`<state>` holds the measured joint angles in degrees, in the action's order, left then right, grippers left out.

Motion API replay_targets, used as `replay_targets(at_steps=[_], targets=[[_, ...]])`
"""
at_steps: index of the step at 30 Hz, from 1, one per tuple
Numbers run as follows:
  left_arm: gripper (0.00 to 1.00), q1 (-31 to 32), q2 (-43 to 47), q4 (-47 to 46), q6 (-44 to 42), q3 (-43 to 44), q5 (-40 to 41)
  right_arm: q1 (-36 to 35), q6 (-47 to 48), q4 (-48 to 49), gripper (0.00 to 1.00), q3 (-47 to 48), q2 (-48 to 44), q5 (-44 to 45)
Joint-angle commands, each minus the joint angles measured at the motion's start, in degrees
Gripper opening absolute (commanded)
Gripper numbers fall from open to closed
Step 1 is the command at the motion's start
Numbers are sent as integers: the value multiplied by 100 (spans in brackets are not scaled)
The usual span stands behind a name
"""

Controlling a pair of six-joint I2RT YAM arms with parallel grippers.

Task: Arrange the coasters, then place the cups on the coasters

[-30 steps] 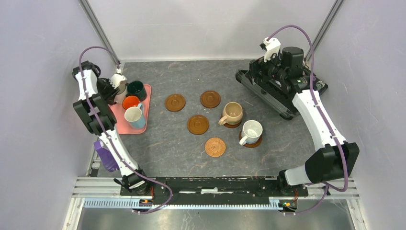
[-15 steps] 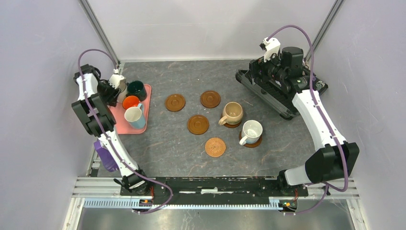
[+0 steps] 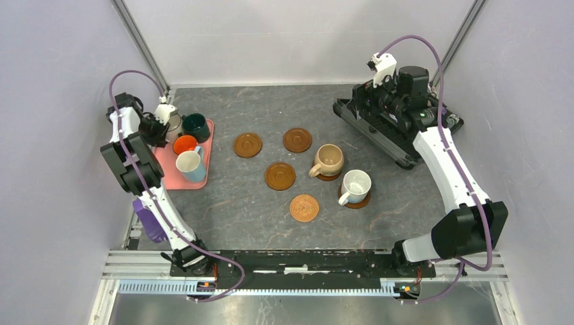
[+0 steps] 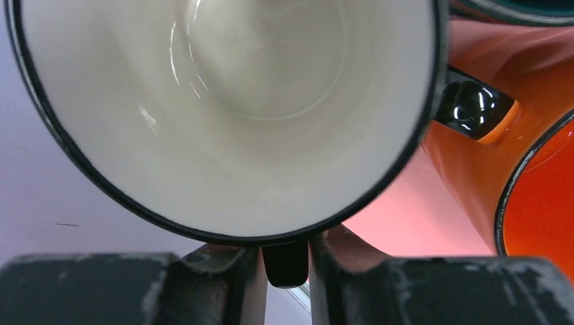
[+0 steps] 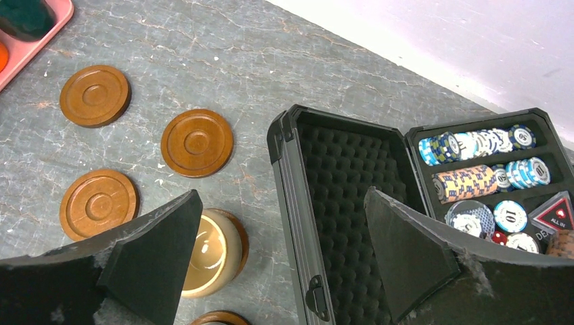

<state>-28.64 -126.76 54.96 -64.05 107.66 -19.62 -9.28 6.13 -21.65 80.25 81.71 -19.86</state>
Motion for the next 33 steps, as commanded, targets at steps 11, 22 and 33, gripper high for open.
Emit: replay_targets(at_steps=[11, 22, 33], targets=[[3, -165, 847, -192, 370, -328, 72, -29, 2, 244, 98, 20, -82, 74], [2, -412, 1274, -890, 1427, -812, 206, -28, -68, 345, 98, 7, -26, -6], [2, -432, 1720, -1105, 2139, -757, -152, -25, -42, 386, 98, 44, -28, -19]])
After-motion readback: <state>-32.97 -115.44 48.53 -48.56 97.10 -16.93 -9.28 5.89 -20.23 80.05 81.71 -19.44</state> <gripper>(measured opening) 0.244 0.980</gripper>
